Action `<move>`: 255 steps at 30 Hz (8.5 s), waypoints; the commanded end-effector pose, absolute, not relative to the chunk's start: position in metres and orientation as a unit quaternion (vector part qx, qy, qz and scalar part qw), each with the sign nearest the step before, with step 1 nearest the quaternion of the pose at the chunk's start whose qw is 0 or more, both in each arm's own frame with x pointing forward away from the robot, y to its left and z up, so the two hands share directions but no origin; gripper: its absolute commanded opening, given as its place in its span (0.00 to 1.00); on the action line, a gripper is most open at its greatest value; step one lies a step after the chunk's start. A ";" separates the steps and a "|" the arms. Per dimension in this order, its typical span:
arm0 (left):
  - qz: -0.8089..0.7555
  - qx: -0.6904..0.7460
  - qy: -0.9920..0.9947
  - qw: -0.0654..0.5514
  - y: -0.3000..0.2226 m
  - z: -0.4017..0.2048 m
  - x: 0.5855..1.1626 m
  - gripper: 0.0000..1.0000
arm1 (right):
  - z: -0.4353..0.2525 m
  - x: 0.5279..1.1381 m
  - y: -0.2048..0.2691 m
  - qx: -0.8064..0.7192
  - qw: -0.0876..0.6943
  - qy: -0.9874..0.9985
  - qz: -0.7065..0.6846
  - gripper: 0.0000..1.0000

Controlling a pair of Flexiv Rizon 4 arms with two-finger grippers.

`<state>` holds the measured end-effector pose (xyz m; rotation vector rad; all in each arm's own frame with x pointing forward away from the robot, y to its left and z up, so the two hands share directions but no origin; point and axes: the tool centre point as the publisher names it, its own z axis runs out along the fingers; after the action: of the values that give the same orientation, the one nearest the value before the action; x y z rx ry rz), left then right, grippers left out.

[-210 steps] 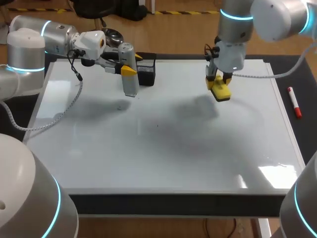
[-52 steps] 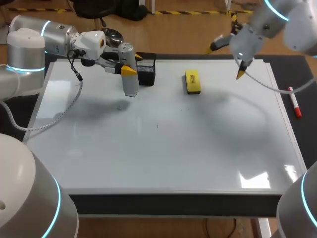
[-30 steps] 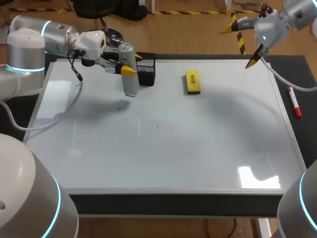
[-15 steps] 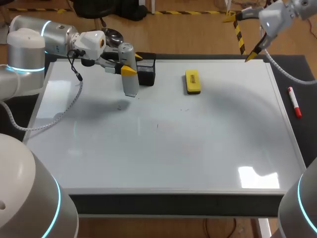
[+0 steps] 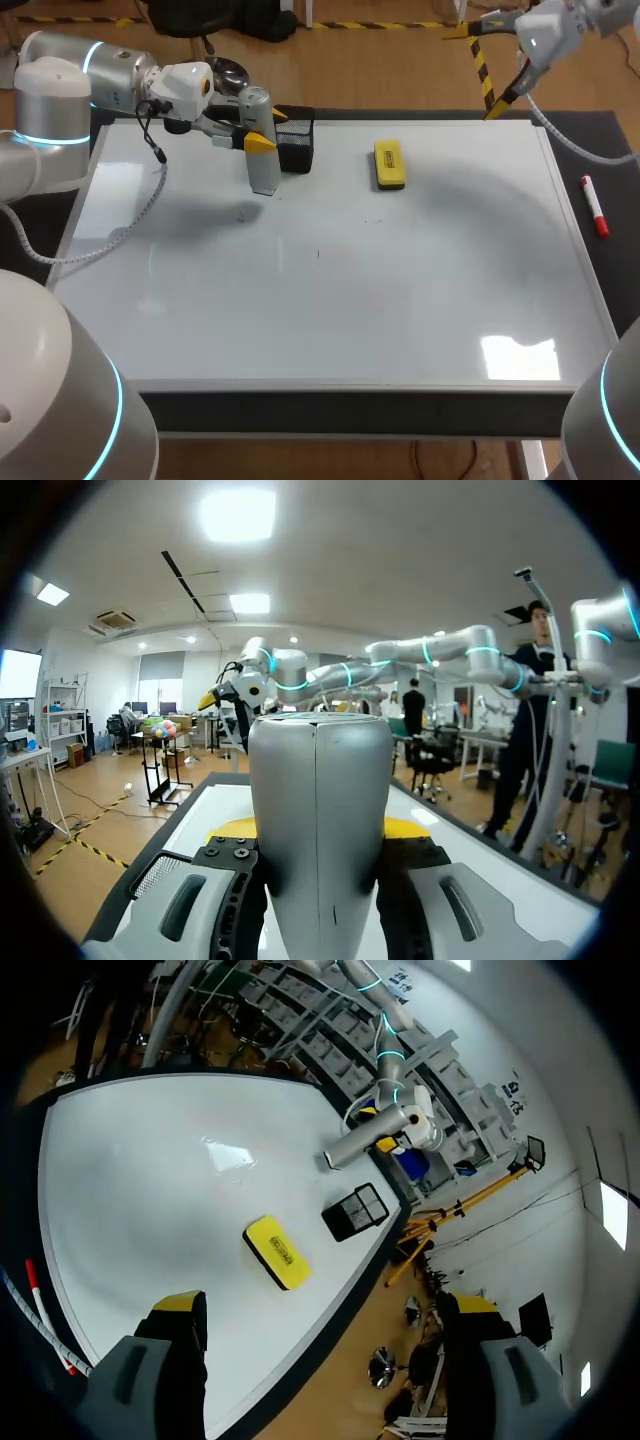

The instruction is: Pick up the inspection probe, press it on each red-marked spot on the whiteboard one by one, put down the probe, pick up the eraser, and wipe off all the red marks.

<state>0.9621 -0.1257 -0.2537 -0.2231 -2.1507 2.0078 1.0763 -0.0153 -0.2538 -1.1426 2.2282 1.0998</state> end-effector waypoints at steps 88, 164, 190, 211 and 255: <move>0.671 -0.105 -0.732 0.058 -0.179 -0.199 1.079 0.00 | -0.244 1.073 -0.016 -0.427 0.201 0.791 0.389 1.00; 0.687 -0.048 -0.722 0.064 -0.176 -0.288 1.081 0.00 | -0.244 1.073 -0.016 -0.427 0.201 0.791 0.389 1.00; 0.689 -0.041 -0.721 0.069 -0.175 -0.292 1.083 0.84 | -0.244 1.073 -0.016 -0.427 0.201 0.791 0.389 1.00; 0.686 -0.041 -0.725 0.037 -0.164 -0.261 1.080 1.00 | -0.244 1.073 -0.016 -0.427 0.201 0.791 0.389 1.00; 0.680 0.052 -0.731 -0.033 -0.089 -0.258 1.026 1.00 | -0.244 1.073 -0.016 -0.427 0.201 0.791 0.389 1.00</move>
<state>1.0312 -0.0880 -0.2604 0.0598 -2.2896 2.1381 1.0730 -0.0153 -0.2451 -1.1873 2.2088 1.0908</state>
